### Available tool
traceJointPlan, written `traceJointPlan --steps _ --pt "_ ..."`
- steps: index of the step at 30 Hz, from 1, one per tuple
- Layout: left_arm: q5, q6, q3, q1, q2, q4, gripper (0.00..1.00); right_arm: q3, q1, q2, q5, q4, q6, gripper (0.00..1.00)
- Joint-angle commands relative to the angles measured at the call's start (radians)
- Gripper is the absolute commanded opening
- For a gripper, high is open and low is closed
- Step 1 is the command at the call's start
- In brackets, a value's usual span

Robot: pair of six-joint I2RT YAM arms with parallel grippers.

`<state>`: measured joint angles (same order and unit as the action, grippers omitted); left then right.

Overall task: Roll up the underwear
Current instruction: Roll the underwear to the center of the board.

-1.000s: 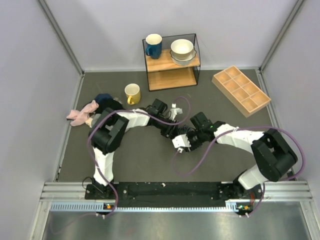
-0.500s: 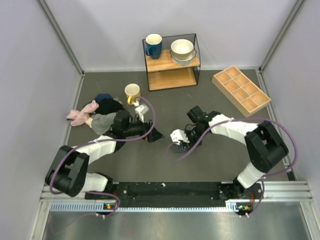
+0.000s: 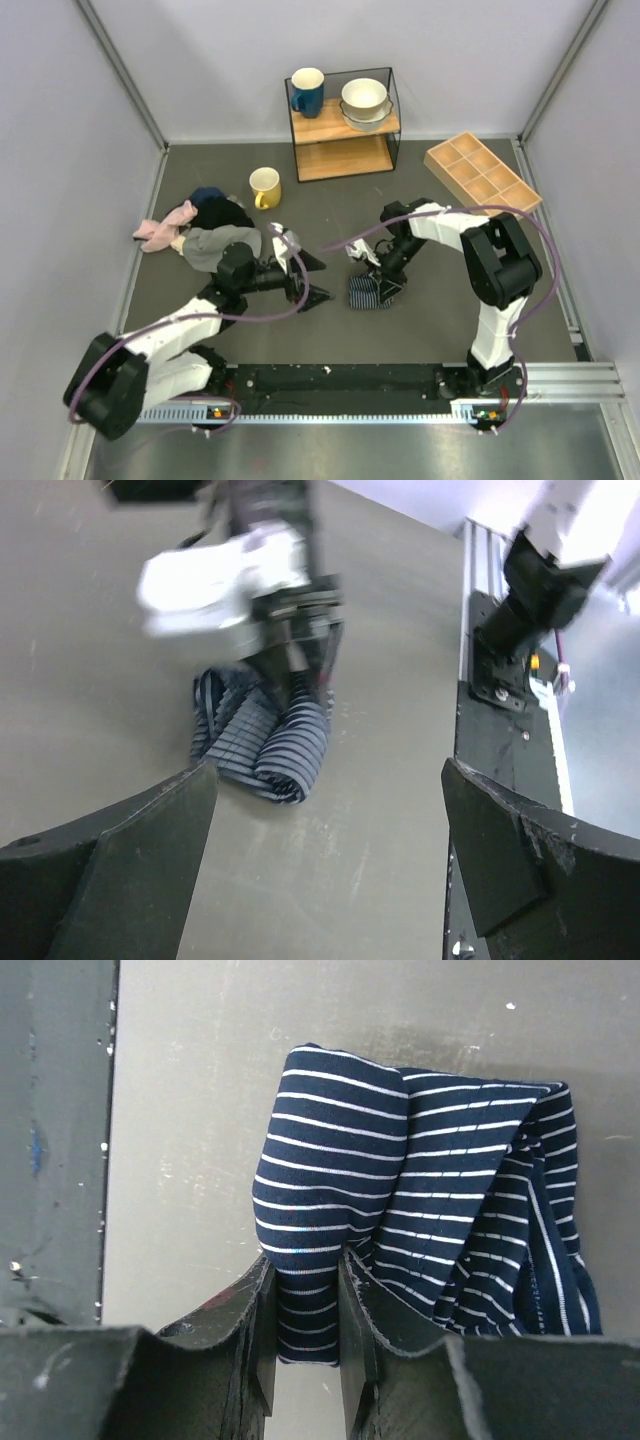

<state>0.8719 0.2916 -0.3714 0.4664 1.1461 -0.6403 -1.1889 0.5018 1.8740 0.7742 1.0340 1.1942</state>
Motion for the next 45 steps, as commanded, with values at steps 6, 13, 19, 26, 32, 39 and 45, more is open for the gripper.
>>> traceJointPlan --steps 6,13,19,26,32,39,45 --pt "-0.353 -0.590 -0.124 0.326 -0.089 0.424 0.99 -0.060 -0.022 0.108 -0.018 0.136 -0.058 0.25" --pt "-0.579 -0.747 -0.282 0.514 0.153 0.534 0.91 -0.077 -0.031 0.139 -0.018 0.138 -0.090 0.27" --pt "-0.646 -0.792 -0.403 0.557 0.341 0.580 0.72 -0.078 -0.034 0.157 -0.026 0.136 -0.100 0.27" --pt "-0.692 -0.813 -0.486 0.572 0.478 0.579 0.66 -0.075 -0.034 0.160 -0.030 0.136 -0.105 0.28" --pt "-0.725 -0.824 -0.515 0.577 0.546 0.593 0.60 -0.077 -0.034 0.169 -0.036 0.135 -0.108 0.28" --pt "-0.677 -0.780 -0.566 0.561 0.609 0.692 0.10 -0.081 -0.040 0.151 -0.027 0.136 -0.123 0.37" --pt "-0.446 -0.698 -0.583 0.474 0.626 0.764 0.02 -0.090 -0.104 0.028 0.029 0.132 -0.120 0.47"
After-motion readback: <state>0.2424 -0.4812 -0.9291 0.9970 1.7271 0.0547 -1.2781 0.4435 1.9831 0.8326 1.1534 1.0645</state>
